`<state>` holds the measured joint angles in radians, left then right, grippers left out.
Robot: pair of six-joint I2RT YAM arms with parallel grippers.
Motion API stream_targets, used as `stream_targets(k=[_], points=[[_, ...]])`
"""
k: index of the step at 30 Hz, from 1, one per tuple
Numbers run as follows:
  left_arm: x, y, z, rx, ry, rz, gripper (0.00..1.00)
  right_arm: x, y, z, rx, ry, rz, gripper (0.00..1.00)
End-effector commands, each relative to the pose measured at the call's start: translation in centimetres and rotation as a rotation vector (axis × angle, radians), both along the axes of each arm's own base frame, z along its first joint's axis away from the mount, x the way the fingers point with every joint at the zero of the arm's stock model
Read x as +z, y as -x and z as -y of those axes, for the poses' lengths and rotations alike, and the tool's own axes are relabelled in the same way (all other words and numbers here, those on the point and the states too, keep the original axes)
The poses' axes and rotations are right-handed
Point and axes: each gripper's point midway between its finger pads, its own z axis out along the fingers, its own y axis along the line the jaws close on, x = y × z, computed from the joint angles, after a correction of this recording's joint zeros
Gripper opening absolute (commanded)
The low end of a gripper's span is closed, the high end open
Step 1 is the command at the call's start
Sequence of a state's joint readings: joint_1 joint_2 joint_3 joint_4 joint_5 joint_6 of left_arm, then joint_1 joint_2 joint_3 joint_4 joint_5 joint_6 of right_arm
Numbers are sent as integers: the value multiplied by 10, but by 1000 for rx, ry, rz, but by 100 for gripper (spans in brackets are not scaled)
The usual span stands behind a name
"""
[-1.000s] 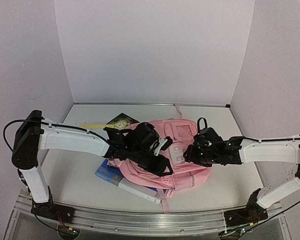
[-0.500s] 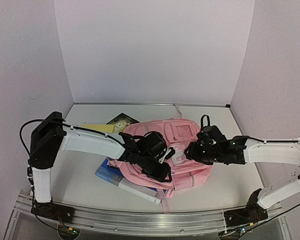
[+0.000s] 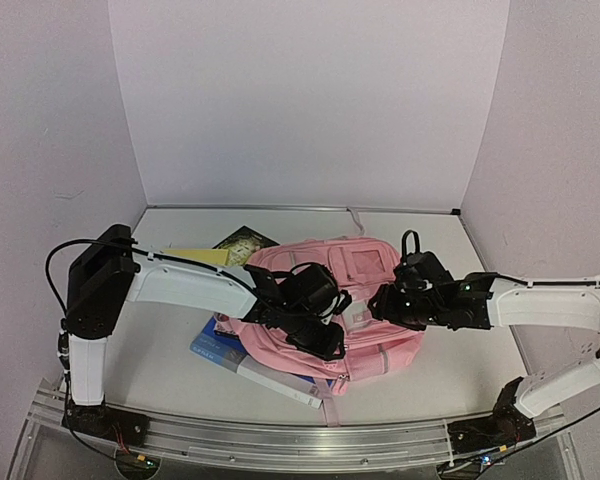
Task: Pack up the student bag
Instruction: Unzip the student bag at the center of the board.
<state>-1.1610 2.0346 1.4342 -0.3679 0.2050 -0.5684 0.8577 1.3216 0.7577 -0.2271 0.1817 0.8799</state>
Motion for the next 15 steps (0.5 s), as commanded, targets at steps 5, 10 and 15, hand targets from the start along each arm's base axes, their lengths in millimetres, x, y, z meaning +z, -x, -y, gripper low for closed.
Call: stream_targets(k=[5,10,15], points=[[-8,-16,7,3,-23,56,31,3,-1,2,-6,-20,15,61],[-21,-19,-1,17,-81,66,28,3,-1,2,-12,-26,17,61],[-31,-23,-5,35,-128,79,19,3,-1,1,-12,-34,17,61]])
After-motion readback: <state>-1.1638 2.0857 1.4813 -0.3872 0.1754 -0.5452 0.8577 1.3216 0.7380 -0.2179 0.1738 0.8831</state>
